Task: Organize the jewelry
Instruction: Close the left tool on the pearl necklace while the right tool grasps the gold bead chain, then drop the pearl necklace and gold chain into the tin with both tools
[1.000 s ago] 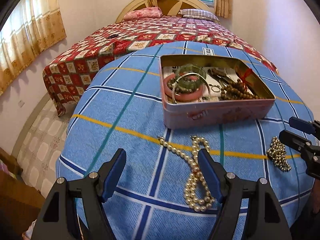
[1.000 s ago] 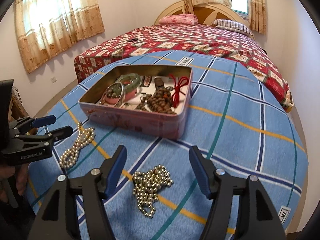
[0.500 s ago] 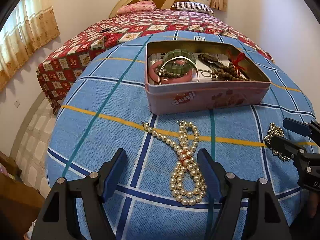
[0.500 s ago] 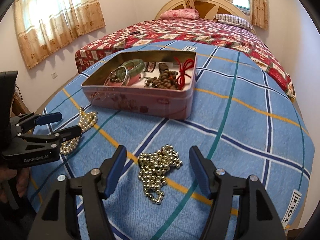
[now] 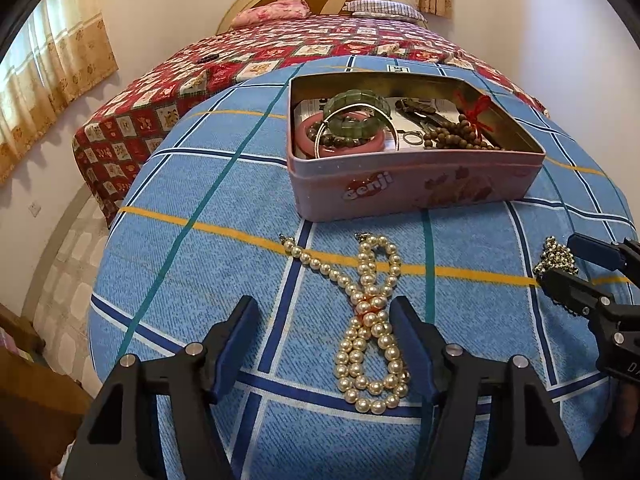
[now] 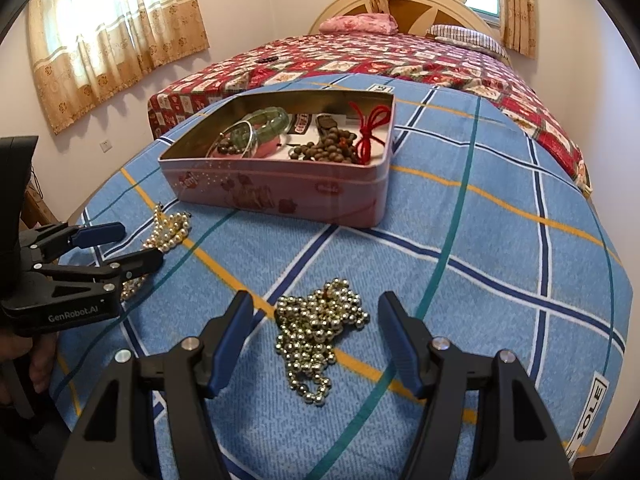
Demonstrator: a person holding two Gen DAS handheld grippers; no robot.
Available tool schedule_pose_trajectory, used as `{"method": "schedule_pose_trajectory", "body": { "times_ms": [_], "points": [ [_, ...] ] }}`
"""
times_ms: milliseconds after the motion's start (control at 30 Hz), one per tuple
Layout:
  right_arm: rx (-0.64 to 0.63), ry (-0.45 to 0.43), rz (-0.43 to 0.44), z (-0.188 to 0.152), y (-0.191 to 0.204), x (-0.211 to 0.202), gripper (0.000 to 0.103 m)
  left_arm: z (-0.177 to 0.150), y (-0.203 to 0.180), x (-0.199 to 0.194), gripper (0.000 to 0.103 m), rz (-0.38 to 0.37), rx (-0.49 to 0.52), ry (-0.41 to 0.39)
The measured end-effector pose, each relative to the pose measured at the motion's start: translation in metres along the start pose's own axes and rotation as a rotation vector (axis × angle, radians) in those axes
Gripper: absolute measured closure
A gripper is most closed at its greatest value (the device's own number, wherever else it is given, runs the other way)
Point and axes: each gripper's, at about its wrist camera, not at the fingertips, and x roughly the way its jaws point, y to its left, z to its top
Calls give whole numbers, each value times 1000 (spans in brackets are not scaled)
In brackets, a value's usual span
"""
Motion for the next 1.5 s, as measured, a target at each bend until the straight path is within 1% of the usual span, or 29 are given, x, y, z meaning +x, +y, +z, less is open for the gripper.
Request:
{"method": "schedule_pose_trajectory", "body": {
  "times_ms": [100,367,467,533,600,633,667,700,733,800,833,900,933,1133,1167,1500],
  "points": [
    [4,2,5,-1,0,0,38,0,-2,-1,38,0,6,-1],
    [7,8,11,-2,-1,2,46,0,-2,0,38,-8,1,-1],
    [7,8,5,-2,0,2,52,0,-3,0,42,-21,1,-3],
    [0,8,0,-3,1,2,56,0,-5,-1,48,-34,5,-2],
    [-7,9,-4,-3,2,2,60,1,-6,-1,57,-51,10,-1],
    [-11,9,-4,-3,2,2,65,0,-7,-2,62,-60,10,0],
    [-18,11,0,-3,3,2,68,0,-8,-2,66,-72,12,-1],
    [-22,13,9,-4,4,2,74,0,-10,-3,79,-83,17,-2],
    [-22,14,17,-5,5,2,81,0,-12,-4,85,-89,24,-4],
    [-25,10,21,-6,5,1,83,-1,-14,-5,87,-90,29,-6],
    [-25,7,25,-6,6,0,85,-1,-14,-6,88,-98,28,-7],
    [-27,1,27,-6,6,-1,86,-1,-14,-8,90,-99,24,-12],
    [-29,-4,25,-5,7,-2,86,-1,-14,-10,92,-95,27,-20],
    [-41,-38,26,-3,10,-11,86,1,-15,-18,94,-108,34,-42],
    [-40,-40,27,-2,10,-11,86,2,-14,-19,97,-112,33,-44],
    [-22,-62,22,3,4,-17,86,8,-7,-33,97,-134,20,-82]
  ]
}}
